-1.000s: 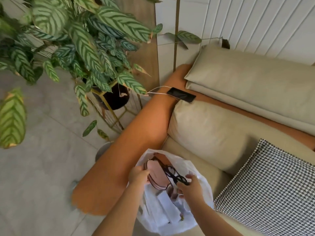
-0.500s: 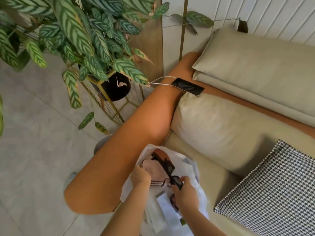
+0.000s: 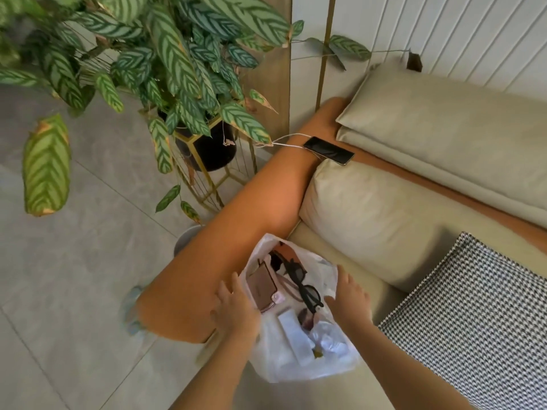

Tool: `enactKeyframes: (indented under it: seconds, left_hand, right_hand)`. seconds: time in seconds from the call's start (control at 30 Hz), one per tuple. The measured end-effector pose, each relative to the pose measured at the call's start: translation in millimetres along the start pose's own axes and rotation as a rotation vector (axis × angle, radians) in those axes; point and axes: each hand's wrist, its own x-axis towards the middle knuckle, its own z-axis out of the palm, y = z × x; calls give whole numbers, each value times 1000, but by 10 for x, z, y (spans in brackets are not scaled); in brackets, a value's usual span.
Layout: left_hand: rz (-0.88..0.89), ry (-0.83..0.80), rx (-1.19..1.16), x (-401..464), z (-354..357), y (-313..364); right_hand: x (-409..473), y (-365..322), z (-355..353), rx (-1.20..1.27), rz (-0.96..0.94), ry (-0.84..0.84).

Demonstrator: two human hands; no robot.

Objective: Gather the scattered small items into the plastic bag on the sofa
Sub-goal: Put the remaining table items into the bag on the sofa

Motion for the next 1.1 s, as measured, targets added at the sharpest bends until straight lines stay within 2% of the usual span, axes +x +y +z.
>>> enactKeyframes:
  seconds: [0.1, 0.2, 0.27, 0.37, 0.43, 0.57, 0.73, 0.8, 0.97, 1.1]
  left_hand:
    - [-262, -230, -239, -102, 106, -115]
    - [-267, -312, -416, -244, 166, -136]
    - [-236, -323, -384, -371, 174, -96]
    - [-152, -264, -80, -518, 204, 20]
    - [-113, -197, 6, -546, 266, 88]
    - [-237, -135, -267, -537, 295, 127]
    - [-227, -25, -531, -601, -4, 21]
    - [-233, 2, -554, -600, -115, -56]
    - [-117, 110, -682, -671, -344, -40]
    - [-69, 127, -796, -661, -534, 159]
  right_hand:
    - [37, 46, 61, 204, 134, -75]
    - [10, 74, 29, 376, 130, -42]
    - [-25, 89, -10, 476, 109, -11]
    - [-65, 117, -104, 561, 109, 7]
    - [-59, 164, -161, 576, 94, 13]
    - [-61, 258, -287, 576, 33, 40]
    - [-178, 297, -432, 556, -35, 43]
    - [-221, 282, -513, 552, -24, 66]
    - [-246, 262, -808, 624, 17, 195]
    - [-253, 280, -982, 694, 60, 299]
